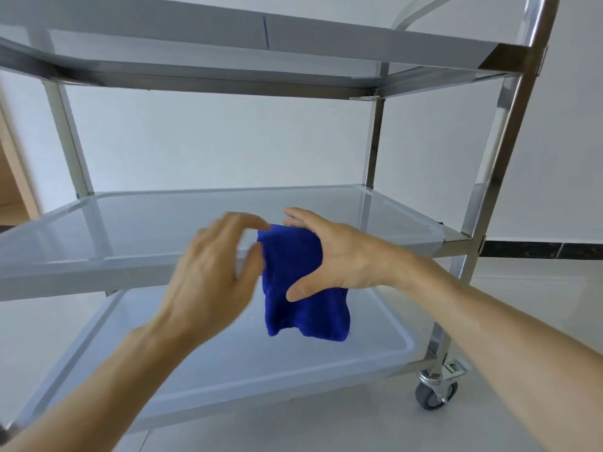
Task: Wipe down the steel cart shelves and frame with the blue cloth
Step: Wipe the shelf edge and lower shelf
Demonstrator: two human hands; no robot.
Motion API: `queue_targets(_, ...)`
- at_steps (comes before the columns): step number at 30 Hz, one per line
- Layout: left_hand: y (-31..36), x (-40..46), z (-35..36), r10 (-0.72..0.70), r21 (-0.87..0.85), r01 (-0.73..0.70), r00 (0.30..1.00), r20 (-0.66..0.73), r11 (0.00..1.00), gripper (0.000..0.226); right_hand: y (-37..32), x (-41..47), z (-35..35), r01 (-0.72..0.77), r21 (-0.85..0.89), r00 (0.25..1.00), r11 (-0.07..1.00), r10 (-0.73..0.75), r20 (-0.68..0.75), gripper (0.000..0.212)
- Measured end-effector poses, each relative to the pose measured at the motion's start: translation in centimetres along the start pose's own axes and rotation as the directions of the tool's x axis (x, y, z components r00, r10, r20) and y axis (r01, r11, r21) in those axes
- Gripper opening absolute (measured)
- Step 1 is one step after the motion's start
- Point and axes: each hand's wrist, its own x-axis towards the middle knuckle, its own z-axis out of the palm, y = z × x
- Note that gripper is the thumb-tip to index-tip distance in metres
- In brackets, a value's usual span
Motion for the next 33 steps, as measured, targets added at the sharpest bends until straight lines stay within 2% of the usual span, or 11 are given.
queue_targets(3,0.9,-0.1,1.4,-0.001,-0.048,0.008,0.99,0.141,0.999,0.03,1.6,-1.1,-0.9,0.027,0.058,0.998,0.998,-0.024,-0.053,0.095)
queue_targets(5,0.9,-0.1,1.8,0.006,-0.024,-0.003,0.99,0.139,1.0,0.032,2.9,-2.0,-1.5,0.044,0.16,0.974,0.986,-0.007,-0.227,0.076)
queue_targets(7,1.2,0.4,2.0,0.072,0.114,-0.089,0.987,0.146,0.989,0.037,4.6,-2.0,-2.0,0.015,0.225,0.867,0.974,0.099,-0.488,0.05)
queue_targets(9,2.0,1.4,2.8,0.139,0.296,-0.186,0.975,0.174,0.937,0.046,5.6,-1.3,-2.2,-0.122,0.153,0.768,0.981,0.191,-0.611,0.035)
queue_targets(11,2.7,2.4,3.9,0.176,0.372,-0.256,0.956,0.235,0.892,0.056,6.3,-0.6,-1.2,-0.216,0.015,0.767,0.976,0.179,-0.616,0.034)
queue_targets(12,2.9,2.6,4.6,0.192,0.38,-0.292,0.941,0.278,0.878,0.06,6.6,-0.6,-0.5,-0.226,-0.079,0.765,0.971,0.126,-0.632,0.036)
queue_targets(15,2.5,2.7,5.8,0.256,0.444,-0.399,0.902,0.346,0.802,0.059,7.6,-1.2,1.6,-0.14,-0.315,0.68,0.939,-0.14,-0.719,0.039)
queue_targets(21,-2.1,1.3,1.5,0.269,0.465,-0.398,0.909,0.32,0.791,0.054,7.9,-1.5,2.2,-0.065,-0.443,0.62,0.894,-0.311,-0.72,0.045)
queue_targets(25,-6.6,-1.0,-3.8,0.232,0.521,-0.349,0.932,0.278,0.779,0.055,7.9,-1.5,2.2,-0.076,-0.457,0.6,0.886,-0.325,-0.731,0.044)
queue_targets(28,-10.6,-3.0,-8.0,0.196,0.587,-0.306,0.95,0.244,0.75,0.058,7.7,-1.5,2.5,-0.084,-0.467,0.592,0.88,-0.333,-0.734,0.035)
queue_targets(33,-12.9,-4.3,-10.0,0.124,0.629,-0.166,0.986,0.111,0.76,0.054,5.7,-0.8,2.2,-0.202,-0.38,0.629,0.902,-0.178,-0.757,0.034)
